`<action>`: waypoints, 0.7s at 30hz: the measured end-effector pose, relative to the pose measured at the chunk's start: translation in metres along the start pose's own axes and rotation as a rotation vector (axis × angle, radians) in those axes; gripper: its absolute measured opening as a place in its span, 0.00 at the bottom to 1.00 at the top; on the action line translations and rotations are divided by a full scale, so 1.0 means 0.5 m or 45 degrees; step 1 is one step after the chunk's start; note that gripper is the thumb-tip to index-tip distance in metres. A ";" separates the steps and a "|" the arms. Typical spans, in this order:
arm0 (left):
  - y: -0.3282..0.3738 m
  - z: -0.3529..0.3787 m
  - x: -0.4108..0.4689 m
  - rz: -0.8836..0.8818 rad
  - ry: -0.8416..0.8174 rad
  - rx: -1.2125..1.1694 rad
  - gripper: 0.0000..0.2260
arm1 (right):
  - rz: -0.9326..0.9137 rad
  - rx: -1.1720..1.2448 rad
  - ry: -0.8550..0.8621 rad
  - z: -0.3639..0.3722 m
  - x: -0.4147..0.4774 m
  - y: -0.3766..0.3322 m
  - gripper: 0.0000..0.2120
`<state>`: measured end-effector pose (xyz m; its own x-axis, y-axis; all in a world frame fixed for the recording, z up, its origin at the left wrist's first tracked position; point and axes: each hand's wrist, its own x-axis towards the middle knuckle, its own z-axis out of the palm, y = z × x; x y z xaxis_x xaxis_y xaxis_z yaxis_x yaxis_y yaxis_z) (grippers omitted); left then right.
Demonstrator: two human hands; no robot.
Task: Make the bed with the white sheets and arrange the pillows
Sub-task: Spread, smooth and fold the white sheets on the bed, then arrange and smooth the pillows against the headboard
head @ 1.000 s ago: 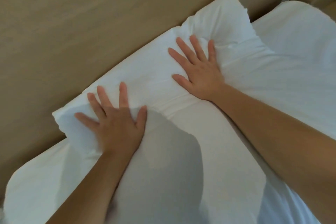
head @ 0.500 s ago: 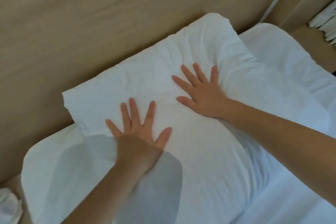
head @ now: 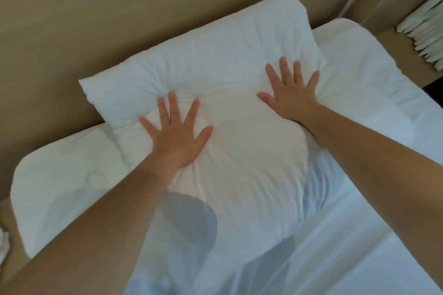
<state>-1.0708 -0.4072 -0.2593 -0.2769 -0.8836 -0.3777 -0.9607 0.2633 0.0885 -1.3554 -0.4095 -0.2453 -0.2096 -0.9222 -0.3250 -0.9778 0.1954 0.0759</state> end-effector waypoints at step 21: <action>-0.288 -0.015 -0.405 0.195 0.041 -0.015 0.33 | -0.002 -0.039 0.026 -0.004 -0.462 -0.350 0.36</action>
<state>-0.8767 -0.2690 -0.1888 -0.4208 -0.8454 -0.3288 -0.9071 0.3918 0.1536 -1.1356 -0.2314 -0.1815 -0.2077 -0.9291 -0.3059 -0.9774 0.1841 0.1042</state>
